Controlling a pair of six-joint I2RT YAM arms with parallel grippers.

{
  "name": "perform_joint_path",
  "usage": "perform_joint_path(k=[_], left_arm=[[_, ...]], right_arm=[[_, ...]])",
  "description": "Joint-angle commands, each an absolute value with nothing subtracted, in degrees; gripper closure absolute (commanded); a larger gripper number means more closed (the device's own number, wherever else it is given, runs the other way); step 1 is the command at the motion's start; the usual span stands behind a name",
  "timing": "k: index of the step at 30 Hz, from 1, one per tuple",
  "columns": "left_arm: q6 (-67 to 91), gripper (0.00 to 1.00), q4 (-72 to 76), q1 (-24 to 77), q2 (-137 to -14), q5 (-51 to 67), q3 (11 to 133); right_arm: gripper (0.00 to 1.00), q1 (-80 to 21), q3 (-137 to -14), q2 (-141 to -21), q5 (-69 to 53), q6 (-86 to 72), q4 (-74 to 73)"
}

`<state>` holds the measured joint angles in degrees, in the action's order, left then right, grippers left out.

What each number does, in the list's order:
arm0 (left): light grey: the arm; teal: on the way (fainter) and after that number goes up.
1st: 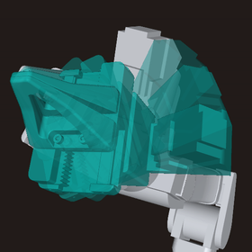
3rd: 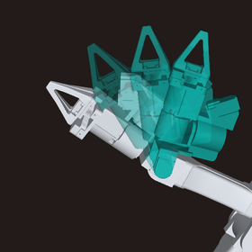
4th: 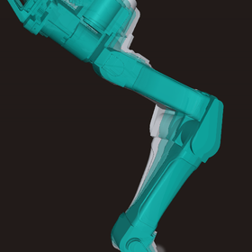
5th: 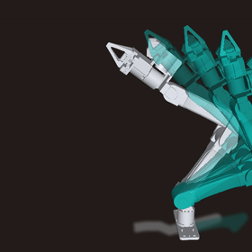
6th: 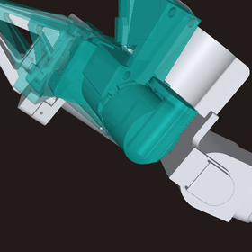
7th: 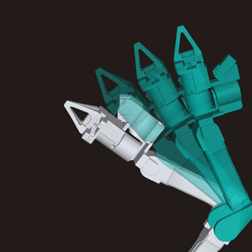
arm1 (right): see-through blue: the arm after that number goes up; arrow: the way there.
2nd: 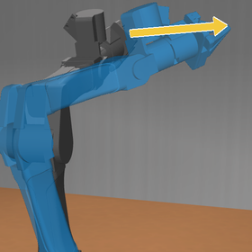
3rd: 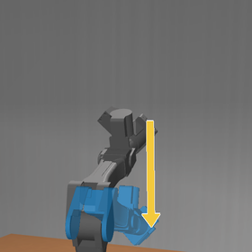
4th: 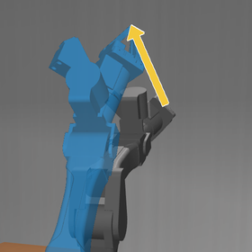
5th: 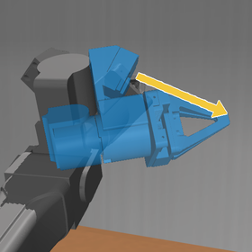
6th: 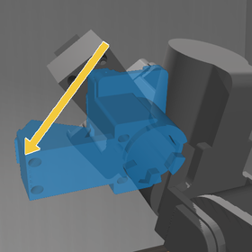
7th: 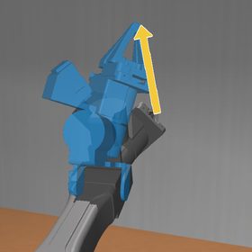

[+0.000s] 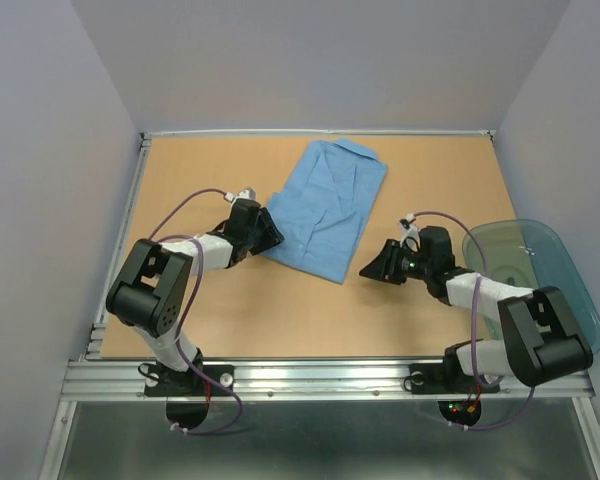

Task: Fold and stack the long sleeve shirts
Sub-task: Fold the shirt

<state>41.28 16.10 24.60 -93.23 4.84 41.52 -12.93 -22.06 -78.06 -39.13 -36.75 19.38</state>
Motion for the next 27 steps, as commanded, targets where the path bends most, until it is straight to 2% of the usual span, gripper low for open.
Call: perform_joint_path(k=[1, 2, 6, 9, 13, 18, 21, 27], left_arm=[[35.42, 0.43, 10.38, 23.82, -93.17, -1.76, 47.19], [35.07, 0.31, 9.85, 23.82, -92.12, -1.76, 48.5], [34.11, 0.14, 6.51, 23.91, -83.43, -5.7, 48.87], [32.88, 0.14, 3.43, 23.91, -75.0, -8.52, 47.55], [31.82, 0.13, 0.53, 23.91, -69.88, -7.31, 44.66], [32.43, 0.12, -1.49, 23.91, -67.33, -5.01, 40.7], [33.13, 0.12, -1.58, 23.91, -66.89, -4.83, 38.5], [34.1, 0.11, -0.97, 23.82, -68.81, -3.43, 37.62]], right_arm=[[0.58, -19.14, -27.85, -73.13, -29.55, -28.66, 7.57], [0.56, -23.68, -30.3, -72.43, -24.48, -27.43, 4.43], [0.48, -29.62, -34.89, -72.16, -15.14, -25.48, 0.88], [0.47, -29.62, -37.17, -71.63, -6.09, -28.29, 0.18], [0.49, -29.18, -42.88, -75.13, 4.65, -32.08, 0.26], [0.57, -23.03, -52.98, -85.94, 1.58, -36.64, 0.26], [0.58, -20.75, -60.18, -94.45, 0.79, -38.58, 0.26], [0.6, -18.81, -65.03, -101.86, 1.14, -41.39, 0.35]])
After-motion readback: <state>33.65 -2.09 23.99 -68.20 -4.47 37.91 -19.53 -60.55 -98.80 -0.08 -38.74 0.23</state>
